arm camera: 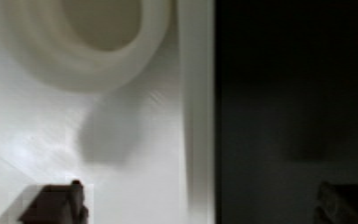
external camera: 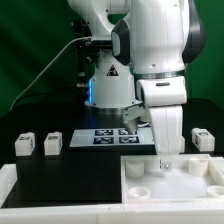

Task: Assemble one leg

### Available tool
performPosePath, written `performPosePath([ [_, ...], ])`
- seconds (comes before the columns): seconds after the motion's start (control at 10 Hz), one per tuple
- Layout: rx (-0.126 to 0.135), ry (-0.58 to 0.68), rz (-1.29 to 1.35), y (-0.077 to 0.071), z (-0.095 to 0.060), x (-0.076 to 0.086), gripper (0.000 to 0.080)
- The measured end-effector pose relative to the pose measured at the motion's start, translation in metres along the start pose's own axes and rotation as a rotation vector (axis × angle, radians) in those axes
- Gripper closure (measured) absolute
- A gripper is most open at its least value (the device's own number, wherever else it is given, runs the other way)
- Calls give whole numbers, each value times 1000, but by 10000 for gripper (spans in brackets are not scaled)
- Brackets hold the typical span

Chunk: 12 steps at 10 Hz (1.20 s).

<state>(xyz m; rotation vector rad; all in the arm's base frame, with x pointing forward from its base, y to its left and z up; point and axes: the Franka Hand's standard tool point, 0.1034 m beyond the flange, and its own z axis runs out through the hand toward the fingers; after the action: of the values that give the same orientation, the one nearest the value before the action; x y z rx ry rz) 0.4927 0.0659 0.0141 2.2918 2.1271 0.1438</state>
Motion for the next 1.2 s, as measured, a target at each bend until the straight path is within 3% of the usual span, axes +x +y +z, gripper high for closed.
performPosePath([
  [0.8,0,0,1,0,0,-1,150],
  [1.0,-34,5,32,2,-13,2,150],
  [1.2,-65,16,167,-9,-29,12,150],
])
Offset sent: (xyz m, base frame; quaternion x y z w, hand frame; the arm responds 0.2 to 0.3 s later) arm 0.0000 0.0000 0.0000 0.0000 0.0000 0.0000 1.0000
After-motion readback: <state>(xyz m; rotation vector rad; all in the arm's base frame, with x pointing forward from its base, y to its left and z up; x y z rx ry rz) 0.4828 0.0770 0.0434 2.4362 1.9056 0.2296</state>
